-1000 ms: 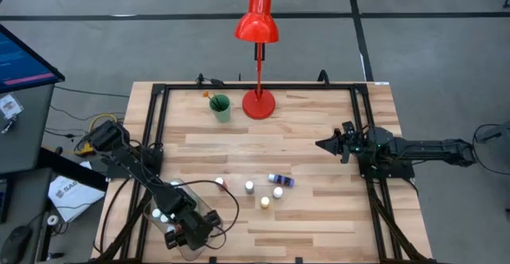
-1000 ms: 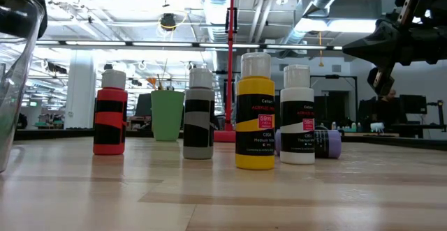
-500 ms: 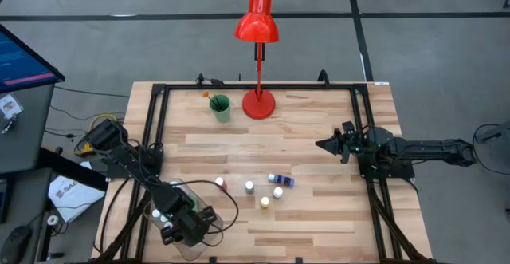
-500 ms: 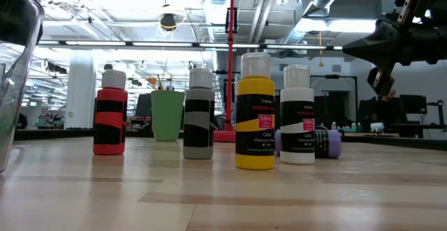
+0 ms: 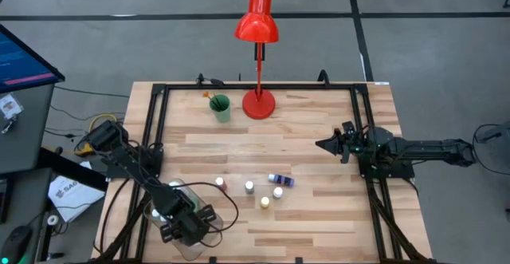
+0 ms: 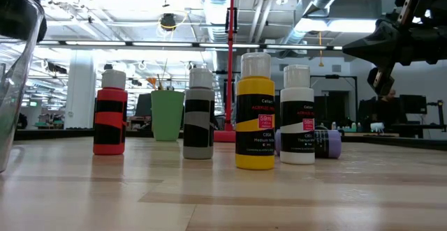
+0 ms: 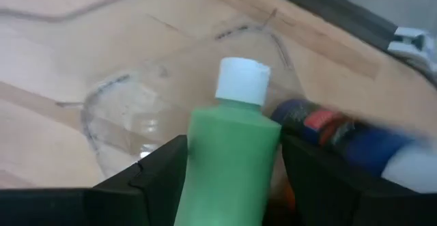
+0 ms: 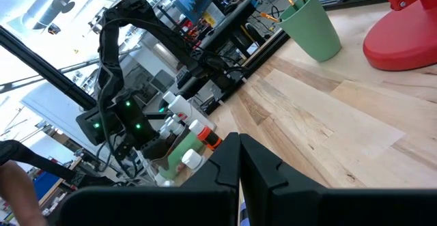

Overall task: Pick & Place Paint Supplies
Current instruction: Adjust the light green coloring bottle in the transparent bin

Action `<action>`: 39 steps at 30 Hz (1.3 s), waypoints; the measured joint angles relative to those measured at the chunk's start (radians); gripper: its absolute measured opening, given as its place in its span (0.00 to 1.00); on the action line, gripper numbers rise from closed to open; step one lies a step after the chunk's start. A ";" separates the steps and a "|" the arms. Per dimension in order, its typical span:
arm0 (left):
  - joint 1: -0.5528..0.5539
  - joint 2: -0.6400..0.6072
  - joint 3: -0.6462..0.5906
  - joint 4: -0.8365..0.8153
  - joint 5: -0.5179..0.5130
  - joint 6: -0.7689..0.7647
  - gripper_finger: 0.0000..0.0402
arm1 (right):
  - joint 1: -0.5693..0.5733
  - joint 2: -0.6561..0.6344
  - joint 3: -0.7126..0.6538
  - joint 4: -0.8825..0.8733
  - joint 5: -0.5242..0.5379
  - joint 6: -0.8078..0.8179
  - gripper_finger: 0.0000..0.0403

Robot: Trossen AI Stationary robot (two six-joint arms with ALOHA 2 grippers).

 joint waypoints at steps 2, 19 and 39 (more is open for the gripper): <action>0.000 0.004 -0.015 0.007 0.006 -0.002 0.57 | 0.000 0.000 0.000 0.000 0.000 0.000 0.00; 0.051 0.032 -0.050 0.063 0.036 0.070 0.55 | 0.000 0.000 0.000 0.000 0.000 0.000 0.00; 0.076 -0.114 -0.083 0.044 -0.099 -0.027 0.34 | 0.000 0.000 0.000 0.000 0.000 0.000 0.00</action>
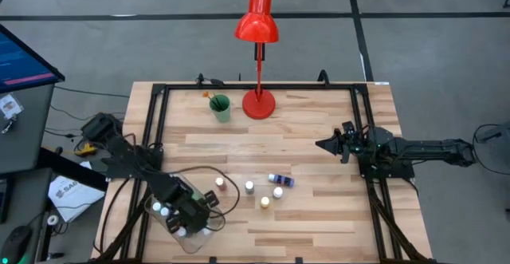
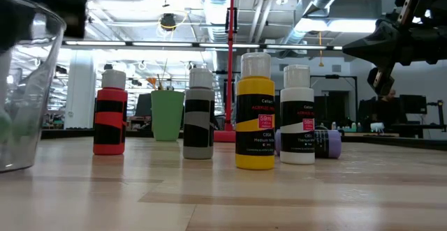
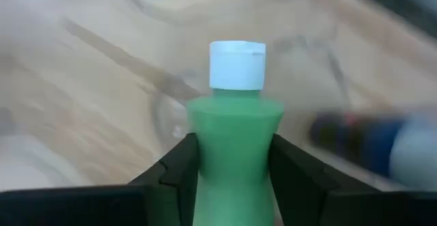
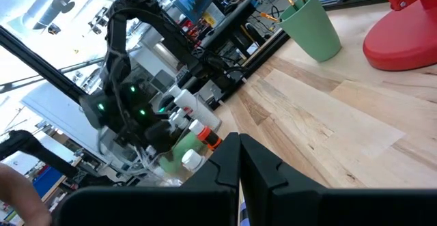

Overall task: Pick & Place Paint Supplies
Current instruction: Adjust the light green coloring bottle in the transparent bin

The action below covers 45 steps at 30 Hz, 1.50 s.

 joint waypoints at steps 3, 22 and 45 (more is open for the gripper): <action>0.005 -0.056 0.003 0.015 0.003 -0.028 0.33 | 0.000 0.000 0.000 0.000 0.000 0.000 0.00; 0.046 -0.257 -0.054 0.154 -0.107 -0.420 0.33 | 0.000 0.000 0.000 0.000 0.000 0.000 0.00; 0.043 -0.259 -0.107 0.252 -0.127 -0.507 0.36 | 0.000 0.000 0.000 0.000 0.000 0.000 0.00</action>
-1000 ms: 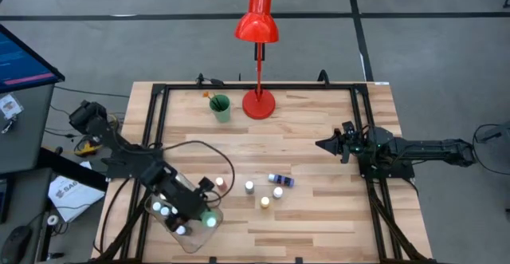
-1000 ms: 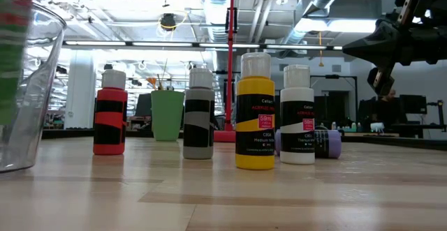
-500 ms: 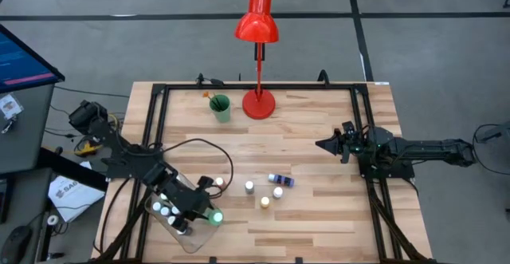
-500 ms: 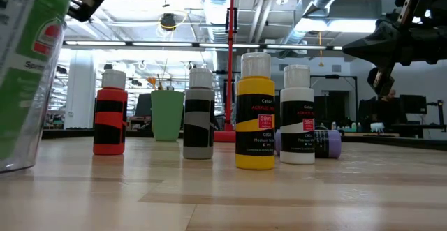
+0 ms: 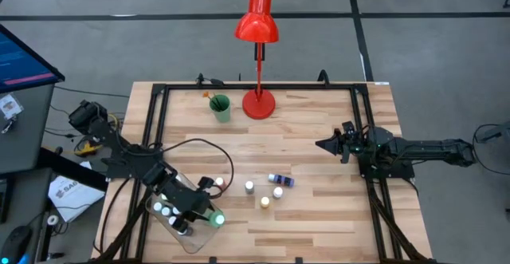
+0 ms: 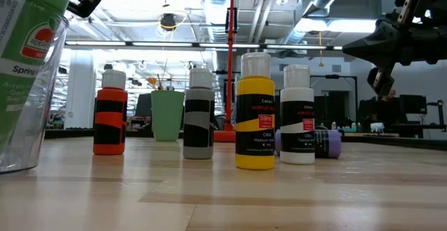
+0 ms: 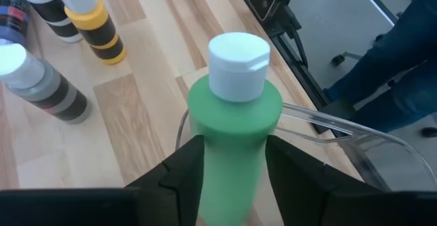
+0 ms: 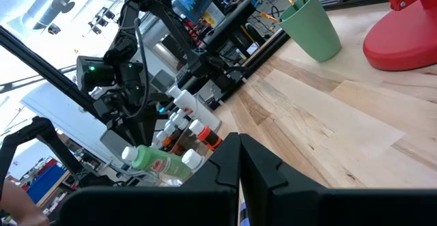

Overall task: Pick & Place Paint Supplies
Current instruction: Adjust the light green coloring bottle in the transparent bin

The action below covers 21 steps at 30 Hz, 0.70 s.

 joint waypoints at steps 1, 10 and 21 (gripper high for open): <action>0.000 0.000 0.000 0.000 0.000 0.003 0.37 | 0.000 0.000 0.000 0.000 0.000 0.000 0.00; 0.000 0.000 0.000 0.025 0.000 0.030 0.52 | 0.000 0.000 0.000 0.000 0.000 0.000 0.00; 0.000 0.000 0.001 0.083 -0.001 0.057 0.65 | 0.000 0.000 0.000 0.000 0.000 0.000 0.00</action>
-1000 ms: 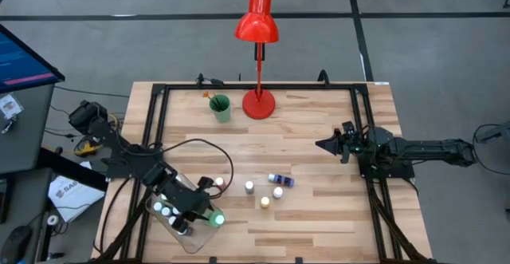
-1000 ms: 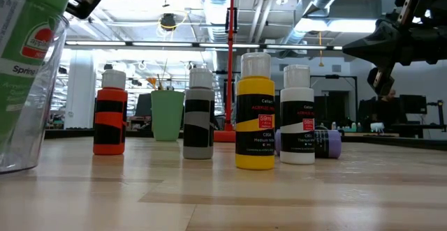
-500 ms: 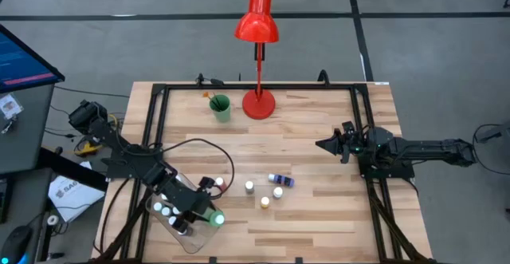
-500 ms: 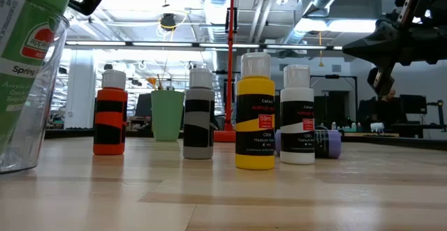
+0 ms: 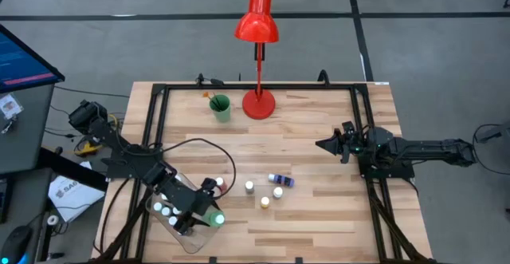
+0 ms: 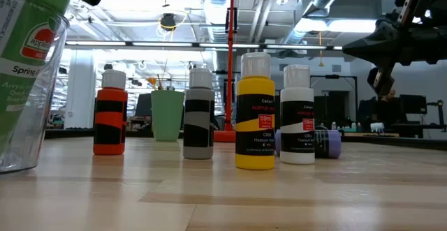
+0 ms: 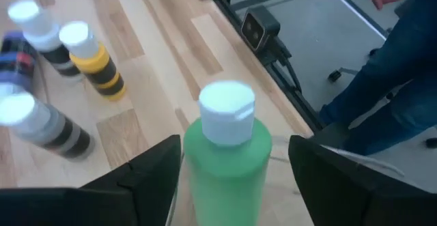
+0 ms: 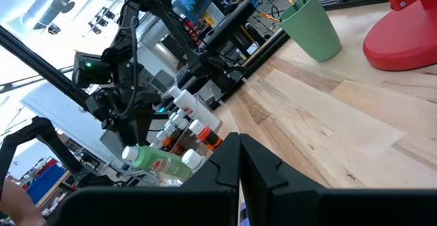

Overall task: Pick & Place Paint Supplies
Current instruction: Adjust the light green coloring bottle in the transparent bin

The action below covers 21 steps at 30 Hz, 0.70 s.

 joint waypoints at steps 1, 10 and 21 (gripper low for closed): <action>0.000 0.000 0.000 0.009 -0.001 0.009 0.65 | 0.000 0.000 0.000 0.000 0.000 0.000 0.00; 0.000 0.003 0.001 0.117 -0.005 0.096 0.60 | 0.000 0.000 0.000 0.000 0.000 0.000 0.00; 0.012 0.054 0.001 0.171 0.003 0.124 0.60 | 0.000 0.000 0.000 0.000 0.000 0.000 0.00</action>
